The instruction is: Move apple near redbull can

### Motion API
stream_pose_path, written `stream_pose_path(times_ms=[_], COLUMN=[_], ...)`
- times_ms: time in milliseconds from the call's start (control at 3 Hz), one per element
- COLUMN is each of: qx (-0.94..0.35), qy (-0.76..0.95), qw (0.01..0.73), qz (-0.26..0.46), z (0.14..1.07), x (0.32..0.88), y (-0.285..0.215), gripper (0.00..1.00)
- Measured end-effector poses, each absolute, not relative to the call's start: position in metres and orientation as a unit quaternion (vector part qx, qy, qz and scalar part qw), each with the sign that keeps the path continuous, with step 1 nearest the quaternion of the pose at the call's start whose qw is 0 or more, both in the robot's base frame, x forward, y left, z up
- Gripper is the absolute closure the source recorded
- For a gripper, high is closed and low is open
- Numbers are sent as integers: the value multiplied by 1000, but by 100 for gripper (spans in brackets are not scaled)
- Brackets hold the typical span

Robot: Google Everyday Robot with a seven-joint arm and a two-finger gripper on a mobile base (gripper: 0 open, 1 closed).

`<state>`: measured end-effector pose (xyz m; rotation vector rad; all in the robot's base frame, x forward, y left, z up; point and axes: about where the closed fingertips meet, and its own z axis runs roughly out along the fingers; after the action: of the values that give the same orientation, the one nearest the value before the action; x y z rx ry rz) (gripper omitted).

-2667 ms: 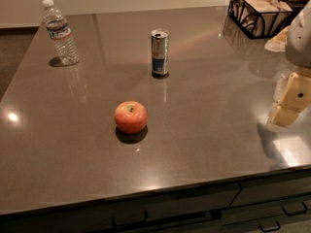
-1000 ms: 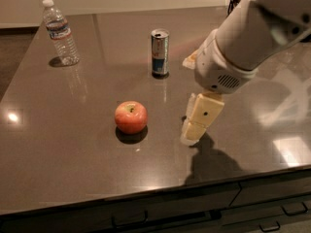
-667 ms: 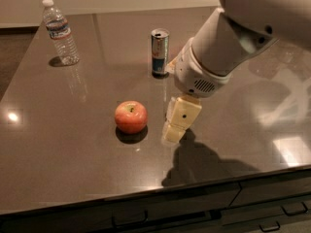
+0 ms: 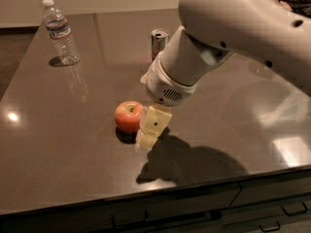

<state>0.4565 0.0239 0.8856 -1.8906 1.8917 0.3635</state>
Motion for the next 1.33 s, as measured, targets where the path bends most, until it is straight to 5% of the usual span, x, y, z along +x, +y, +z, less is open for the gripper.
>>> stream_pose_path(times_ms=[1000,1333], qx=[-692,-689], qy=[672,675], qw=[219,222], qz=[144,140], z=[856,851], x=[460,469], y=[58,53], gripper=[0,18])
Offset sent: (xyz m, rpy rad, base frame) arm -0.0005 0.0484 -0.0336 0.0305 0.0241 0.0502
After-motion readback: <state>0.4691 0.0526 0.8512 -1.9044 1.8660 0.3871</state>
